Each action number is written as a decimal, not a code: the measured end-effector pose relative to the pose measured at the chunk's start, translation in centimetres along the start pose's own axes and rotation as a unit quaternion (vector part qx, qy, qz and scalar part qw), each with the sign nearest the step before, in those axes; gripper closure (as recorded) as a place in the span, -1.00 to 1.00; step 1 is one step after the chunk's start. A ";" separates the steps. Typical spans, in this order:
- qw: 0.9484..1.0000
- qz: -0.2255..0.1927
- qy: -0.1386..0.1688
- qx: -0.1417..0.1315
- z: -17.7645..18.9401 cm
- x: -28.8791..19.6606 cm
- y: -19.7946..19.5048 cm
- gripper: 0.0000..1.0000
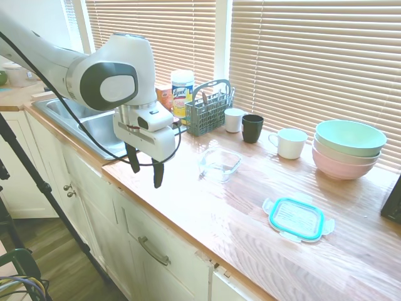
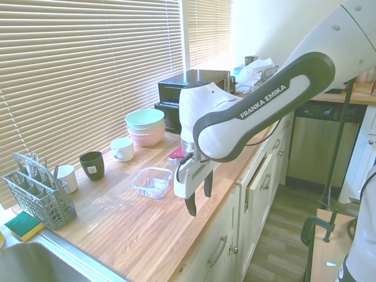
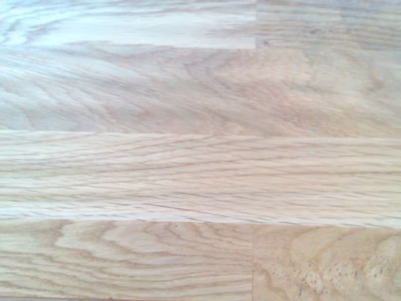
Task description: Cover the lid of the food container
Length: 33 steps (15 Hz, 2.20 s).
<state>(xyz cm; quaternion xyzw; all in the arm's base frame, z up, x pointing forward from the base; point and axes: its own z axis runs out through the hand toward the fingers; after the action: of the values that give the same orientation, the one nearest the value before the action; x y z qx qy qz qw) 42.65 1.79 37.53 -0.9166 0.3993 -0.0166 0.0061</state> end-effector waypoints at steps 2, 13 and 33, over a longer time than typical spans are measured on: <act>1.000 0.002 -0.004 -0.002 0.3 0.2 0.2 -1.00; 0.999 0.010 -0.015 0.029 -1.8 11.4 7.1 -1.00; 0.999 0.018 -0.020 0.020 -0.3 39.3 13.0 -1.00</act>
<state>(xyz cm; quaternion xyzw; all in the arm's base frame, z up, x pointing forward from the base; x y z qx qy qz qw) 59.89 -35.87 38.53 -0.9093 0.4149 -0.0063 0.0326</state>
